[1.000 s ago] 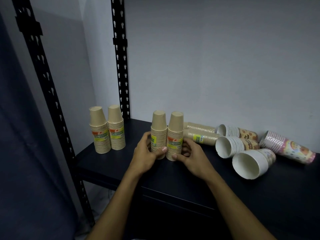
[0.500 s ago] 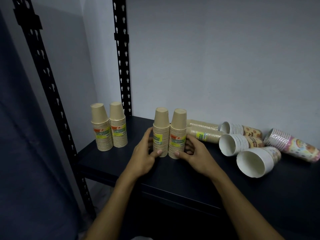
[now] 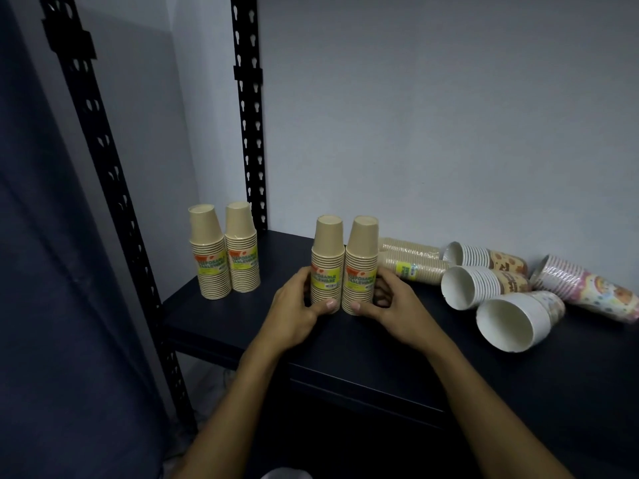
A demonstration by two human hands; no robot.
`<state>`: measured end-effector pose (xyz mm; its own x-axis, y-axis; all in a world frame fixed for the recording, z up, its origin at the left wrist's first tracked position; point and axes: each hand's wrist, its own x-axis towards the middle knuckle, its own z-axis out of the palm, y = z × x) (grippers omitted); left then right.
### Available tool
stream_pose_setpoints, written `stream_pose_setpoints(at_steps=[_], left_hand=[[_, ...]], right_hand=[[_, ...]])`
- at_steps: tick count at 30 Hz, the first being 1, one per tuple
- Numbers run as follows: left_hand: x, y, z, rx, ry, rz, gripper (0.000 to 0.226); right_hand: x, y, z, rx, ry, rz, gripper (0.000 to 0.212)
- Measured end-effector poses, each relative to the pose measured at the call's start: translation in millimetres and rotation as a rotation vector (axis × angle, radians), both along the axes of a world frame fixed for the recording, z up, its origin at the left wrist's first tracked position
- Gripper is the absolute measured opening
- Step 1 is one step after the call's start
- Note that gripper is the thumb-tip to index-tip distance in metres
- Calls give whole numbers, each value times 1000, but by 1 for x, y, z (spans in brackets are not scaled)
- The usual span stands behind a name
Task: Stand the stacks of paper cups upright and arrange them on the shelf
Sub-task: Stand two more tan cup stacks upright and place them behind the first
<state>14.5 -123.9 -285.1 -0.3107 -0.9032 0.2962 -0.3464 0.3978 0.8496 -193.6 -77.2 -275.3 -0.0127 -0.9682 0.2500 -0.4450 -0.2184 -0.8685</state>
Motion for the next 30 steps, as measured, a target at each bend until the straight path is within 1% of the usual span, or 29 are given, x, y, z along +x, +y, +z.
stream_pose_setpoints(at_steps=[4,8,11,14,19,30], left_hand=[[-2,-1,0,5,31,27,63],[-4,1,-1,-9,31,55,65],[-4,2,-1,-9,35,58,65],[-3,1,-1,-4,42,58,66],[-3,3,1,-2,49,51,63],[1,14,3,-28,40,87,62]], right_hand=[[0,1,2,4,15,6,59],[3,1,-1,-8,59,-37,54],[4,0,-3,-22,71,-74,55],[5,1,-1,-12,68,-62,60],[4,3,-1,-13,84,-83,52],[10,18,5,-2,151,-78,59]])
